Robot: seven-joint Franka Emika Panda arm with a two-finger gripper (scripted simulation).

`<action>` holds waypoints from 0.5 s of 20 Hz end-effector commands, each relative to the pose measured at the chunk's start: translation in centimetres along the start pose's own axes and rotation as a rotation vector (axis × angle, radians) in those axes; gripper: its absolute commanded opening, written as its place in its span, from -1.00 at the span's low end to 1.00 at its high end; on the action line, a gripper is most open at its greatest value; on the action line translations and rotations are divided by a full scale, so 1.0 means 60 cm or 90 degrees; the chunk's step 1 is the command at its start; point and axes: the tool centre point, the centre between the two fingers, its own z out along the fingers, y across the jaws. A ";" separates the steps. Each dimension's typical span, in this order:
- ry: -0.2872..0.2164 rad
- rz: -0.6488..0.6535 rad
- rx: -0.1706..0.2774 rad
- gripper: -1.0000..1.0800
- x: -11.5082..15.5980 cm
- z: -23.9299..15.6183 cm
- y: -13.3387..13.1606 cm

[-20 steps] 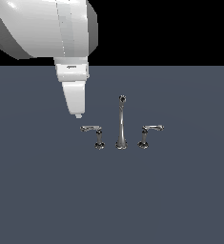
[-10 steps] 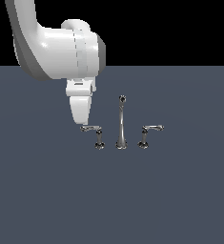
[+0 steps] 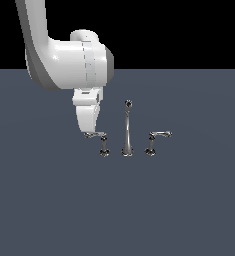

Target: Turn on the faucet by rotating a designated handle.

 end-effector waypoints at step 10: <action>0.000 0.001 0.000 -1.00 -0.020 0.000 0.044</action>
